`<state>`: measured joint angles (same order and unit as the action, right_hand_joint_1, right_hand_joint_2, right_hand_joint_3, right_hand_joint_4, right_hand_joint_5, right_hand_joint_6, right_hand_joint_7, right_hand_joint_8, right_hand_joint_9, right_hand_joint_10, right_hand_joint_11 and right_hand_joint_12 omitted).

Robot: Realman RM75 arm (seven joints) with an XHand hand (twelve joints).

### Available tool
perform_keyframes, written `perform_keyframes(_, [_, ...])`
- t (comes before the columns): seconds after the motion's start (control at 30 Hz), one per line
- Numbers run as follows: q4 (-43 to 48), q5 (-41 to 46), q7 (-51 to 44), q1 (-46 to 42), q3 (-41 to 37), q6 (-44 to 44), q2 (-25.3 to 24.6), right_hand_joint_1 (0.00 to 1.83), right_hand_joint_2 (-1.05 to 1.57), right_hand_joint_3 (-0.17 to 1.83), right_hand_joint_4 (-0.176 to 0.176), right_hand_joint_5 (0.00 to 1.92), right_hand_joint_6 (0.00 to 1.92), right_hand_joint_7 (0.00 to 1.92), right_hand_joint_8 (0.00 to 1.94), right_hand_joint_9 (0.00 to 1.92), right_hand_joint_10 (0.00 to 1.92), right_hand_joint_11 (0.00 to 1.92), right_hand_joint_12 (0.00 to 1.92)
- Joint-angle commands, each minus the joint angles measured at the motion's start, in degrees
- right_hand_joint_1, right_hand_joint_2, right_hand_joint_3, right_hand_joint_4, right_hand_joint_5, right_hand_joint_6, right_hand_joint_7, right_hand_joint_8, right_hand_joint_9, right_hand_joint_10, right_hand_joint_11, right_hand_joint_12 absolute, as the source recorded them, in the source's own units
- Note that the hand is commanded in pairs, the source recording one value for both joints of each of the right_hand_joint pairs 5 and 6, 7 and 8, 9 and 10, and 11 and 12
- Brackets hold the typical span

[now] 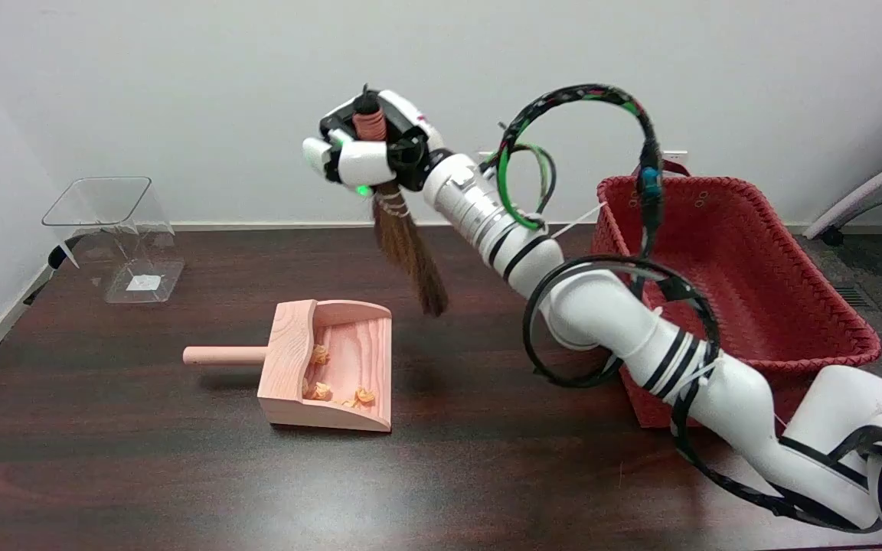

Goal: Place the broom in the brown basket.

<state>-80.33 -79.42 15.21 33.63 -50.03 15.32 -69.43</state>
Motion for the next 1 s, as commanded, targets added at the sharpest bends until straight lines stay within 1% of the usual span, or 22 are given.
perform_keyframes(0.03, [-2.63,0.14,-2.11,1.39,-7.97,0.57,5.77,1.34,0.95,0.92,0.0,1.92,1.92,1.92,1.92,1.92,1.92,1.92,1.92])
perform_keyframes(0.2, [-3.63,4.34,-4.96,1.14,-12.88,0.84,8.86,1.34,0.95,0.93,0.0,1.92,1.92,1.92,1.92,1.92,1.92,1.92,1.92])
perform_keyframes(0.4, [-4.31,7.18,-6.88,0.73,-16.97,1.79,12.72,1.34,0.95,0.93,0.0,1.92,1.92,1.92,1.92,1.92,1.92,1.92,1.92])
perform_keyframes(0.5, [-4.88,8.65,-6.88,0.21,-18.6,1.99,15.87,1.34,0.96,0.93,0.0,1.92,1.92,1.92,1.92,1.92,1.92,1.92,1.92])
perform_keyframes(0.6, [-5.52,10.76,-6.88,-0.83,-20.24,2.22,20.28,1.34,0.96,0.93,0.0,1.92,1.92,1.92,1.92,1.92,1.92,1.92,1.92])
perform_keyframes(0.8, [-6.96,17.25,-6.39,-5.21,-24.28,4.24,29.29,1.34,0.96,0.92,0.0,1.92,1.92,1.92,1.92,1.92,1.92,1.92,1.92])
perform_keyframes(0.87, [-7.73,18.73,-6.32,-8.22,-26.93,4.82,32.06,1.34,0.96,0.92,0.0,1.92,1.92,1.92,1.92,1.92,1.92,1.92,1.92])
perform_keyframes(1.0, [-8.95,19.6,-6.32,-14.96,-33.61,5.02,34.23,1.34,0.95,0.92,0.0,1.92,1.92,1.92,1.92,1.92,1.92,1.92,1.92])
